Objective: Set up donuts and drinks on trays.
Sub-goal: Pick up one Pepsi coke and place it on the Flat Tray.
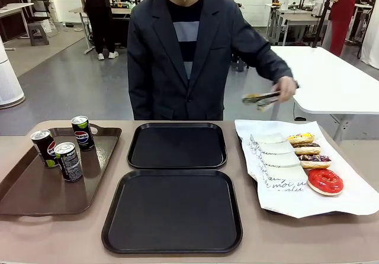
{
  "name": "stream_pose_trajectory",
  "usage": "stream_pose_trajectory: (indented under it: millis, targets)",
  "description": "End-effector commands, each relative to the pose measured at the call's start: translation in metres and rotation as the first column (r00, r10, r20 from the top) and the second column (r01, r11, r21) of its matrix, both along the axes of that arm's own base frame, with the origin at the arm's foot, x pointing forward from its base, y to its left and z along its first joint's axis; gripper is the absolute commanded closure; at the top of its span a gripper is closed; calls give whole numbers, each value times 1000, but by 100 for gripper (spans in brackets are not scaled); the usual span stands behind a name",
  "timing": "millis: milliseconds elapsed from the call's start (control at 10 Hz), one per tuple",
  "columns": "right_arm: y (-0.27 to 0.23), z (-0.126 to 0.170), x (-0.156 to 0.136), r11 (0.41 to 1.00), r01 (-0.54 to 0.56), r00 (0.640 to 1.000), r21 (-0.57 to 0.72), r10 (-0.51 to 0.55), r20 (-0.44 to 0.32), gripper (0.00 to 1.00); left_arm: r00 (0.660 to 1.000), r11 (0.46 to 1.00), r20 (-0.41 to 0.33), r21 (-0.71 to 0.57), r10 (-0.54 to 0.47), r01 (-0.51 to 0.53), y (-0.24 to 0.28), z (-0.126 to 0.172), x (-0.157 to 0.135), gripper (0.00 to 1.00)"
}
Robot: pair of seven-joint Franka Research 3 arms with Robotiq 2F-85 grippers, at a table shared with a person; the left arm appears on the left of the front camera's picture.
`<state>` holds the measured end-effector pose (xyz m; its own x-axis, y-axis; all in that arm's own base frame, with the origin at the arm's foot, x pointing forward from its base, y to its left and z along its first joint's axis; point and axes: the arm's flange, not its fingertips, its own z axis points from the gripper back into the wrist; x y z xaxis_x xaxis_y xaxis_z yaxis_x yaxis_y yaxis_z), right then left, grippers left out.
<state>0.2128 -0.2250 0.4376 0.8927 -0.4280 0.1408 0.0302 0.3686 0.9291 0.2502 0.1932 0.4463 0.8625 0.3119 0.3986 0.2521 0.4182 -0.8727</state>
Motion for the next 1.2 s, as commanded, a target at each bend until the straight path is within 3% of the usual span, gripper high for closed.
stream_pose_trajectory:
  millis: [0,1100]
  targets:
    - [3,-1,-1,999,-24,1000,38,24,16,0,1000,1000,7,-28,14,-14,-1,-4,5,0]
    - [3,-1,-1,999,-24,1000,38,24,16,0,1000,1000,7,-28,14,-14,-1,-4,5,0]
